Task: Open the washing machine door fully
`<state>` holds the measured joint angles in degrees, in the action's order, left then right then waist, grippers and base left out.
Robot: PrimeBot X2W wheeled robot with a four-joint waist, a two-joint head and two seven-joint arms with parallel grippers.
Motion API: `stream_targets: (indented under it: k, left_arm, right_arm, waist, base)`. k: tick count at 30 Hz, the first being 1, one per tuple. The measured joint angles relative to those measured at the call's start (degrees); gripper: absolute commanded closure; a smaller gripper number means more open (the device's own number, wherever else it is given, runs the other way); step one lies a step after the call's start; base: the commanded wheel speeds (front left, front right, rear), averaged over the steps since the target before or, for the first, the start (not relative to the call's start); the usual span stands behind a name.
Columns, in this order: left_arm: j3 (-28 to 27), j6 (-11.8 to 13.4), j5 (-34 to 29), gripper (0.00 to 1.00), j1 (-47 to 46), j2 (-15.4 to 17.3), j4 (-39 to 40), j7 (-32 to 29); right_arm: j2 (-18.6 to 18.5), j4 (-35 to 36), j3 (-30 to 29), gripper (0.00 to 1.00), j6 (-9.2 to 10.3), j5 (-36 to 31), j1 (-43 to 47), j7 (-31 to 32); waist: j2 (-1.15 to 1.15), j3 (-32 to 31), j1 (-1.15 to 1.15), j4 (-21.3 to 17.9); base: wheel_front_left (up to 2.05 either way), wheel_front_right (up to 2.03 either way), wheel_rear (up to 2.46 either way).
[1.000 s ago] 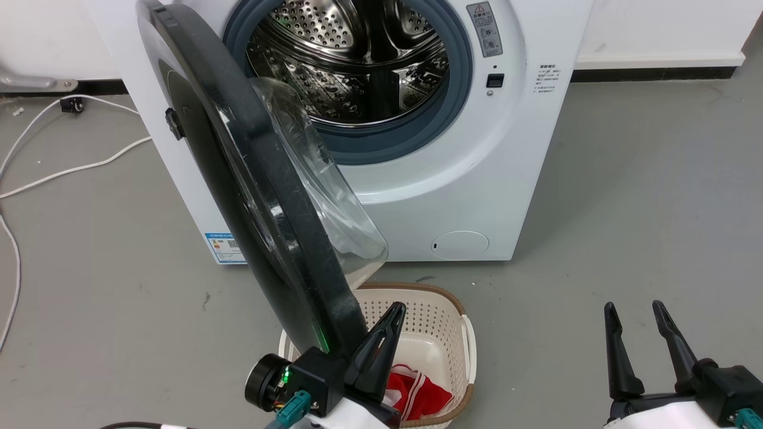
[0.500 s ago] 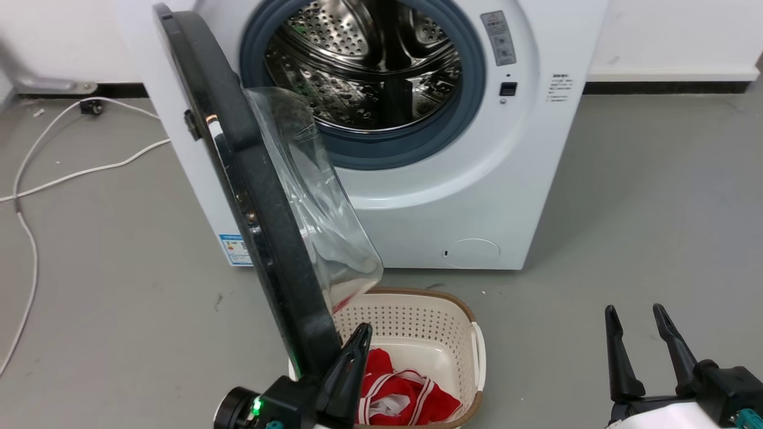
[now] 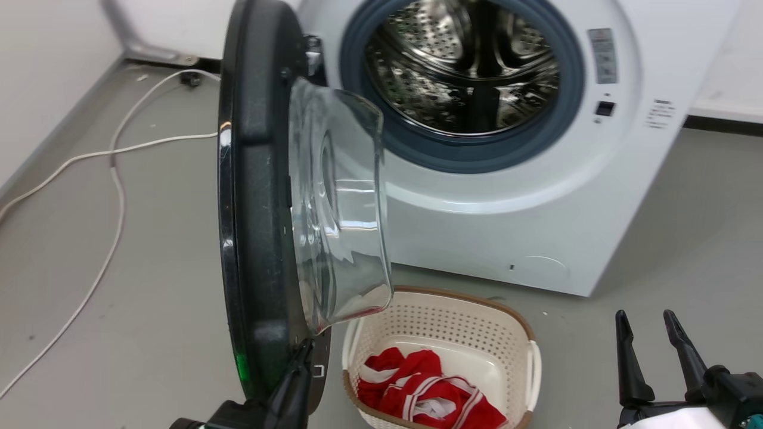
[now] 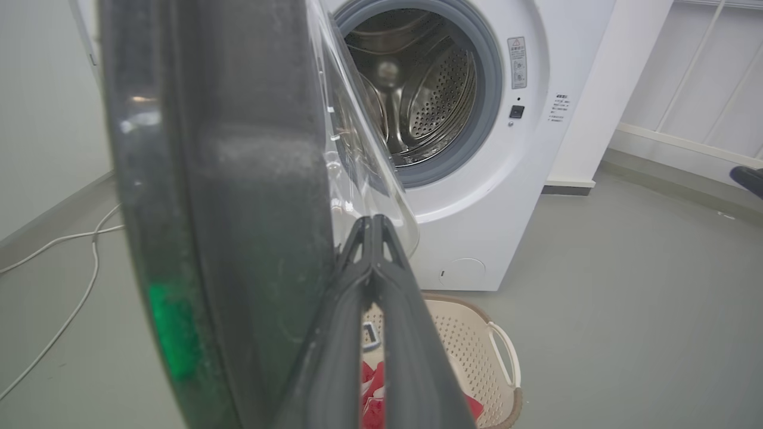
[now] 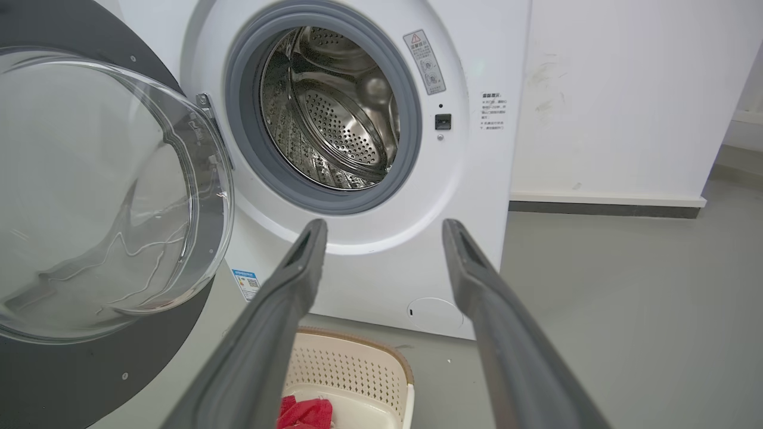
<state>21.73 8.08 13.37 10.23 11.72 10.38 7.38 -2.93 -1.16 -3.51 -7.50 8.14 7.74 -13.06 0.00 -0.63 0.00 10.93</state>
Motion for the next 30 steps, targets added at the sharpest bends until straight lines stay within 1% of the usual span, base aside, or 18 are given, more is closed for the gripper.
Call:
stream_targets:
  k: [7, 12, 18, 25, 27, 30]
  left_arm:
    - [-4.1, 2.1, 0.7, 1.0, 0.4, 1.7, -0.4, 0.4]
    - [-7.6, 2.6, 2.3, 1.0, -1.3, 2.5, -2.8, 1.6]
    - [-12.0, 2.6, 5.0, 1.0, -4.7, 3.8, -7.0, 3.4]
    - [-18.9, 2.6, 8.7, 1.0, -9.4, 5.6, -13.1, 5.8]
    - [-20.9, 2.3, 10.1, 1.0, -10.8, 6.1, -14.9, 6.4]
    - [-23.9, 0.8, 11.7, 1.0, -12.7, 7.1, -17.5, 7.0]
  right_arm:
    - [0.0, 0.0, 0.2, 0.0, -0.01, 0.2, -0.1, 0.0]
    - [0.0, 0.0, 0.3, 0.0, -0.01, 0.0, -0.1, 0.5]
    - [0.0, 0.2, 0.1, 0.0, -0.01, -0.1, -0.3, 1.0]
    - [0.0, 0.9, 0.1, 0.0, -0.01, -0.6, -1.2, 1.8]
    - [0.0, 1.0, 0.2, 0.0, -0.01, -0.7, -1.7, 2.0]
    - [0.0, 1.1, 0.2, 0.0, -0.01, -0.9, -2.3, 2.3]
  waist:
    - [0.0, 0.2, 0.0, 5.4]
    - [0.0, 0.6, 0.0, 7.6]
    - [0.0, 1.5, 0.0, 8.0]
    - [0.0, 3.4, 0.0, 7.1]
    - [0.0, 4.1, 0.0, 6.7]
    - [0.0, 5.3, 0.0, 6.2]
  base:
    - [0.0, 0.0, 0.0]
    - [0.0, 0.0, 0.0]
    - [0.0, 0.0, 0.0]
    - [0.0, 0.0, 0.0]
    - [0.0, 0.0, 0.0]
    - [0.0, 0.0, 0.0]
